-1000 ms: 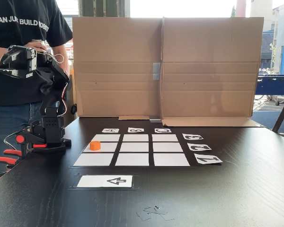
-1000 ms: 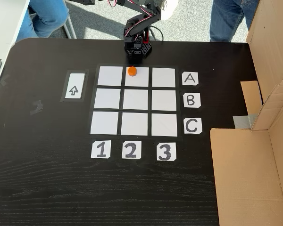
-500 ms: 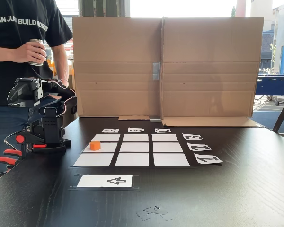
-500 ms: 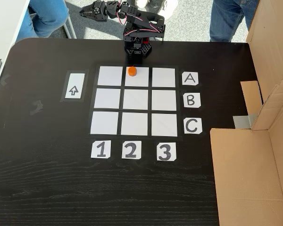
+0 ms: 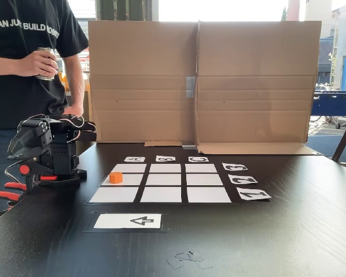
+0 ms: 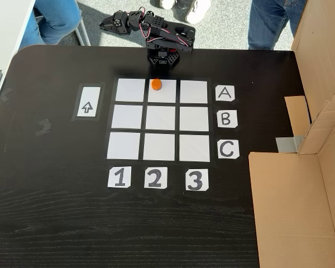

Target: Pick up the round, orange token and place it in the grid on square A2.

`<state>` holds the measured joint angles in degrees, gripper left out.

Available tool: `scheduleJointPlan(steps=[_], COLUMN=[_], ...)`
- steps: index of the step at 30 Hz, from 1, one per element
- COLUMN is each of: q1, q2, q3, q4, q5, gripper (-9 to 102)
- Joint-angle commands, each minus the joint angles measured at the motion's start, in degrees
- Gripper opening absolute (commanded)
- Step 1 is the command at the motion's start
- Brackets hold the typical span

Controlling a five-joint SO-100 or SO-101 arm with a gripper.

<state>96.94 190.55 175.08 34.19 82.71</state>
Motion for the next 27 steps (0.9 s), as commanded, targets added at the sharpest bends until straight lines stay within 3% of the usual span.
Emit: scheduleJointPlan(steps=[1,27], q1=[0.5,1.7], q2=[0.2,0.2], q3=[0.2,0.2], q4=[2.5,4.8], q5=[1.1,3.4], gripper=[1,1])
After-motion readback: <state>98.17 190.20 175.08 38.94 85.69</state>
